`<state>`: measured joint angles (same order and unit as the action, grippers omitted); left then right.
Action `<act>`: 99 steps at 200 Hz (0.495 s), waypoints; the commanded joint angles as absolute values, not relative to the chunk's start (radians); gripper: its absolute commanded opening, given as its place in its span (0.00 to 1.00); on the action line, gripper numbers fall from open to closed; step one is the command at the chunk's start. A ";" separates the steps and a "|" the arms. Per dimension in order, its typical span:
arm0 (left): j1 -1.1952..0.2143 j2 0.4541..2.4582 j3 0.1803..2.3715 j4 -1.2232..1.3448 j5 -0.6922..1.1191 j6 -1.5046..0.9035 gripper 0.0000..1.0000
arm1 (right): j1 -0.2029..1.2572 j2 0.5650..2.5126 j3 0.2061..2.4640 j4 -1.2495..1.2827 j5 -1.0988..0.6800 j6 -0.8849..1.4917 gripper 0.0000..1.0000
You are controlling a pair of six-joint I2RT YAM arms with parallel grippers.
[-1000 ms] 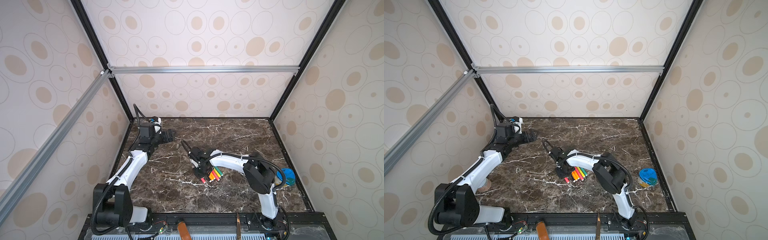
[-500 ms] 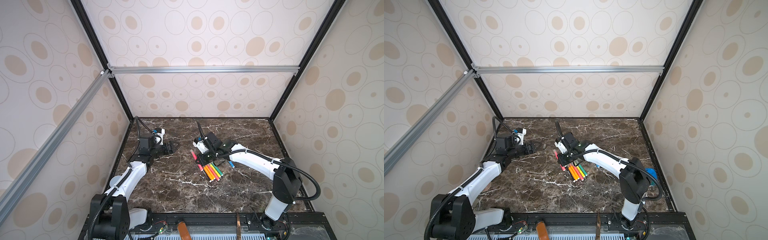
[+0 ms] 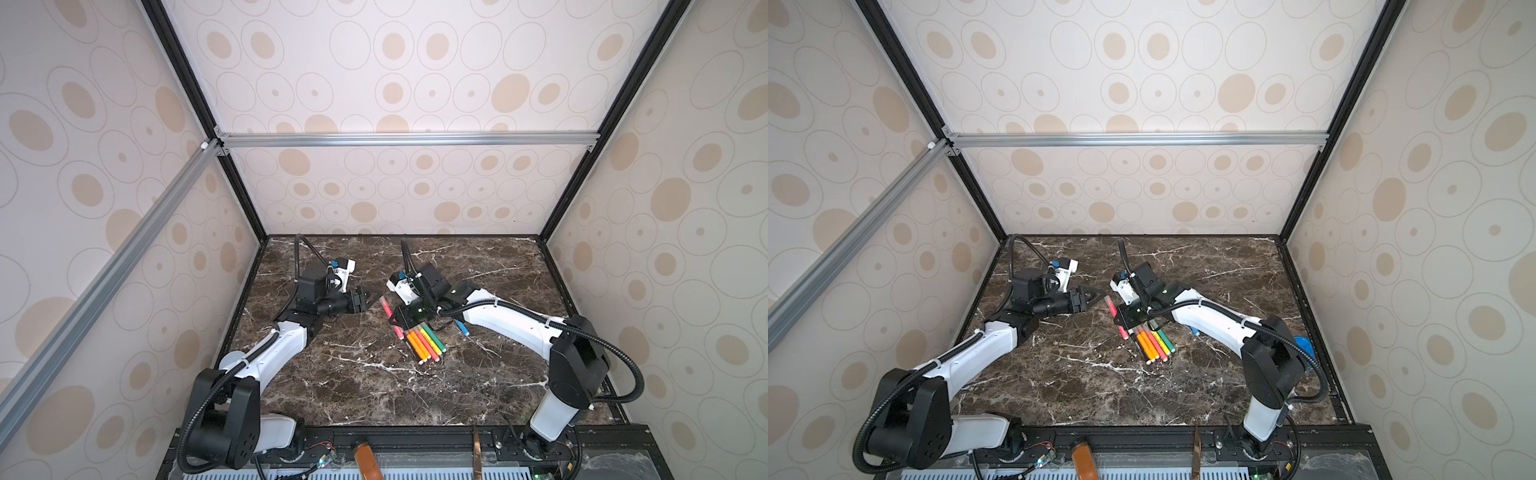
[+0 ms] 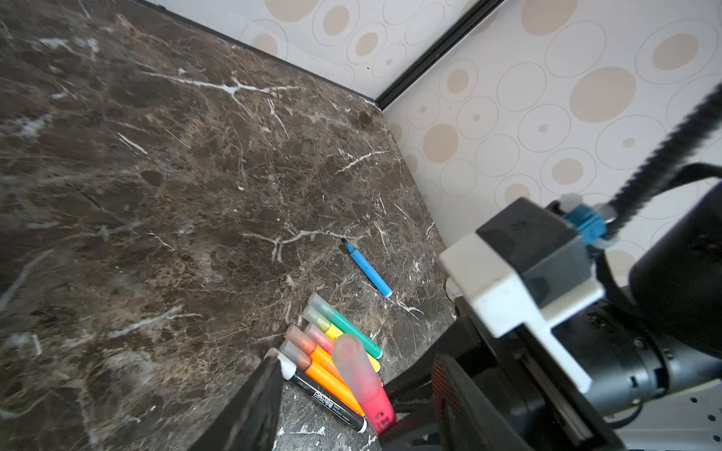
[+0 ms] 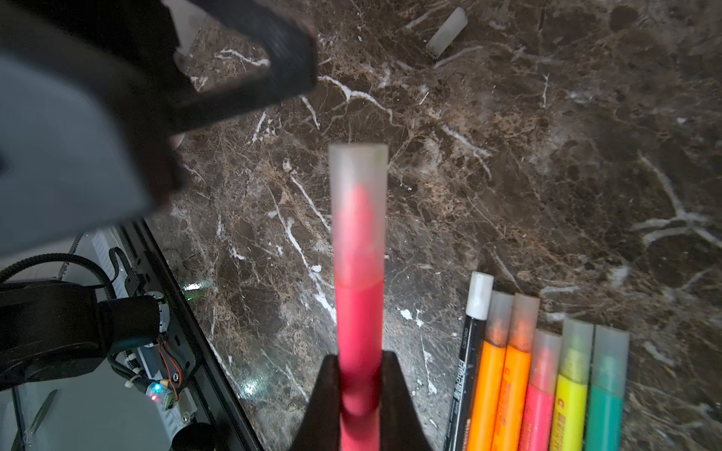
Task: Remove pen caps from pens
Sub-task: Open the pen cap on the pen.
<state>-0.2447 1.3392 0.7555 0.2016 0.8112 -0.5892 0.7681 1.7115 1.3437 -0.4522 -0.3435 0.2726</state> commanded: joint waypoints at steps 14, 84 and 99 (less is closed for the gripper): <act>-0.273 1.387 0.790 0.229 0.853 -0.598 0.59 | 0.767 1.665 1.319 -0.409 -0.343 0.270 0.00; -0.304 1.417 0.822 0.256 0.894 -0.611 0.47 | 0.766 1.678 1.319 -0.399 -0.358 0.261 0.00; -0.308 1.423 0.822 0.260 0.897 -0.612 0.44 | 0.767 1.677 1.319 -0.397 -0.357 0.260 0.00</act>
<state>-0.2974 1.4117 0.7830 0.2272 0.8692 -0.6121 0.7681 1.6882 1.3293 -0.4133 -0.3447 0.2710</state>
